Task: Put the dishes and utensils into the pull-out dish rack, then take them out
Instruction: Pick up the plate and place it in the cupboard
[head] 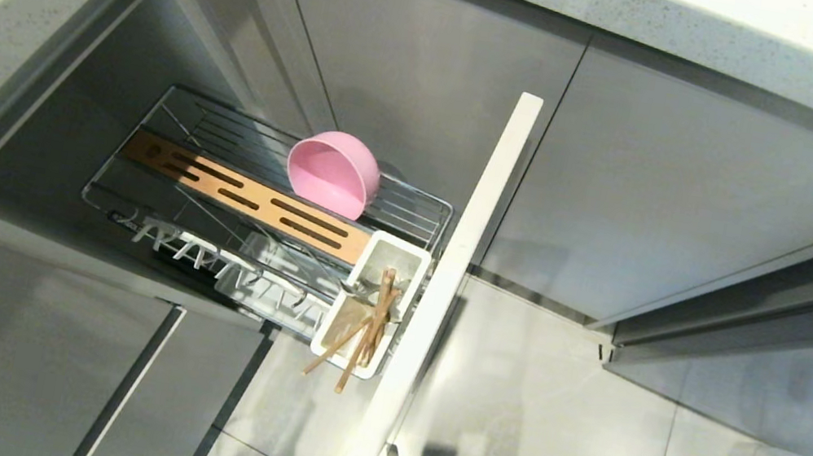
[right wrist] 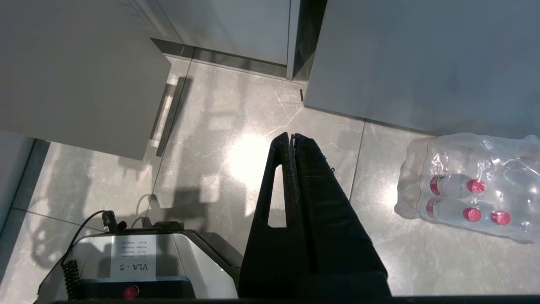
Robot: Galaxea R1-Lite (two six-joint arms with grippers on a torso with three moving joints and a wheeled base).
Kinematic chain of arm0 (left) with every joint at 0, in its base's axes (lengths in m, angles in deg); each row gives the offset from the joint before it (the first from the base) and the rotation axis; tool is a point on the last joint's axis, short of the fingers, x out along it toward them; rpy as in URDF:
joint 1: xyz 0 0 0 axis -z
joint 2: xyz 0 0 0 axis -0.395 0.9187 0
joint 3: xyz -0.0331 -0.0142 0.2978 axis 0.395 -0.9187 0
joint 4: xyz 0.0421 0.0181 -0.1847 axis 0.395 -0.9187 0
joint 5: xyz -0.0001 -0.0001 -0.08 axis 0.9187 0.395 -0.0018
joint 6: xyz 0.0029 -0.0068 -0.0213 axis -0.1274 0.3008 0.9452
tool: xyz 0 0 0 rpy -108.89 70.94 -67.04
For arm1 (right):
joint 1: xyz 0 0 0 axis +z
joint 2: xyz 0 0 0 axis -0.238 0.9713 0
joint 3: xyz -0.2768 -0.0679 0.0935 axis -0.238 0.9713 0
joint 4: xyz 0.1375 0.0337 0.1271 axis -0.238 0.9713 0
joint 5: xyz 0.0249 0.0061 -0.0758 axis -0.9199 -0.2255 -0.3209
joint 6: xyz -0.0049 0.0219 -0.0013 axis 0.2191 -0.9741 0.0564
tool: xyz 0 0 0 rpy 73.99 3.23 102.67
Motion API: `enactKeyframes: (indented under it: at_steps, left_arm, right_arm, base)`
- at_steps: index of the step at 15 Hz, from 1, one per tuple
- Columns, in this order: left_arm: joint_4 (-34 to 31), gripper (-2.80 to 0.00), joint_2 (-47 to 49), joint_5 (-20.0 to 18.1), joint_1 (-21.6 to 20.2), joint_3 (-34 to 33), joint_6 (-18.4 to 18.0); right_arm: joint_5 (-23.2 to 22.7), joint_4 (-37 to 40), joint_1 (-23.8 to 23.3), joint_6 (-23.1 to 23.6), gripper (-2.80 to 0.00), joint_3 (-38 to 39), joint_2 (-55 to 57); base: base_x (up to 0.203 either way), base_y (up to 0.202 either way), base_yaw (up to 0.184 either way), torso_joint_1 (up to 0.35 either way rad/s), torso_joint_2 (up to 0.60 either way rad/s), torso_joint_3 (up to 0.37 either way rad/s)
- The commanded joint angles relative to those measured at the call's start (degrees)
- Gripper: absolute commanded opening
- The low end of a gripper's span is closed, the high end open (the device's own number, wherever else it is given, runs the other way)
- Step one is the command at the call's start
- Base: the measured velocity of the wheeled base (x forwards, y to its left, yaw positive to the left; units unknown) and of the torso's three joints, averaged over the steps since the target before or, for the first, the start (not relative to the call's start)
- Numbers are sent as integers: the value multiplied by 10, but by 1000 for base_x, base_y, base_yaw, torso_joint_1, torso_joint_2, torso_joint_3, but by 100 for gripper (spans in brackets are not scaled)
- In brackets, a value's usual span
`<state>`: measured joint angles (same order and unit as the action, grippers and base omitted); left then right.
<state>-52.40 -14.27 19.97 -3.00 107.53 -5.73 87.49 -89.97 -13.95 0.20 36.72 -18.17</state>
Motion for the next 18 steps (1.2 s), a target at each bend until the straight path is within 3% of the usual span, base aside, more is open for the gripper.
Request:
enactKeyframes:
  at_steps: [1, 10, 14, 18]
  left_arm:
    - [-2, -280, -2, 0, 0, -2, 2]
    - [-4, -280, -60, -19, 0, 12, 8]
    - [-1, -280, -104, -26, 5, 36, -50]
    - [3, -280, -137, -2, 23, 54, -49]
  right_arm:
    - [0, 0, 0, 0, -280, 0, 0]
    - [0, 0, 0, 0, -280, 0, 0]
    - [0, 0, 0, 0, -280, 0, 0]
    - [0, 0, 0, 0, -280, 0, 1]
  base:
    - [0, 0, 0, 0, 0, 0]
    - [0, 0, 0, 0, 0, 0]
    - [0, 0, 0, 0, 0, 0]
    - [0, 0, 0, 0, 0, 0]
